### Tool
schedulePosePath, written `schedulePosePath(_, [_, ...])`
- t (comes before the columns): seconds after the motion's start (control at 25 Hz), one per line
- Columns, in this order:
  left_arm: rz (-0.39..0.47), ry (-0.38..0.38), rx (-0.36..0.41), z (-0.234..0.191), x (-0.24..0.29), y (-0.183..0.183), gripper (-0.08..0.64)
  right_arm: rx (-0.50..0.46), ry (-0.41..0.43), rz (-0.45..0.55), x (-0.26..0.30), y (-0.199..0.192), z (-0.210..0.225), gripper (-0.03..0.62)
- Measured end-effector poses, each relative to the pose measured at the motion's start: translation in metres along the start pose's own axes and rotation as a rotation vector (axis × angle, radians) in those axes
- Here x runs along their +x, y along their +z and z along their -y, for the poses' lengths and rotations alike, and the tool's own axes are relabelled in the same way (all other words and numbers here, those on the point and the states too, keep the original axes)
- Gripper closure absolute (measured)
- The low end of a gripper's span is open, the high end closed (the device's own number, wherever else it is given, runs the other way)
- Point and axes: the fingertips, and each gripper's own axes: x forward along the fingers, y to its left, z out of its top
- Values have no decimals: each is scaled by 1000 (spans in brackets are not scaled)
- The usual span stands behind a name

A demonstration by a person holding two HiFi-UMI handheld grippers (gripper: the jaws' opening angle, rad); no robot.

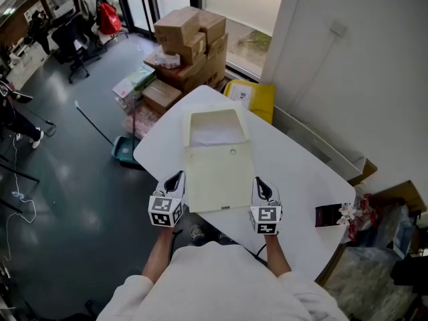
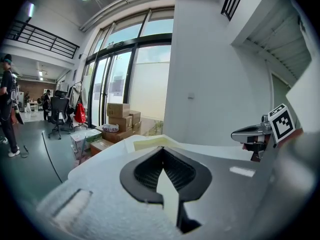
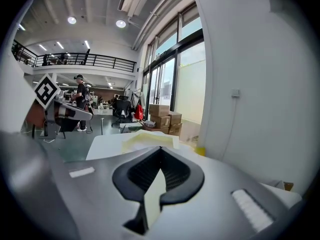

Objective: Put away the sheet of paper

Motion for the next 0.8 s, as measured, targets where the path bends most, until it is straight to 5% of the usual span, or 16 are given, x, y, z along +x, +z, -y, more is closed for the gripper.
schedulePosePath(0.8, [1, 15, -1, 0, 4, 3, 554, -6, 41, 7, 15, 8, -5, 592])
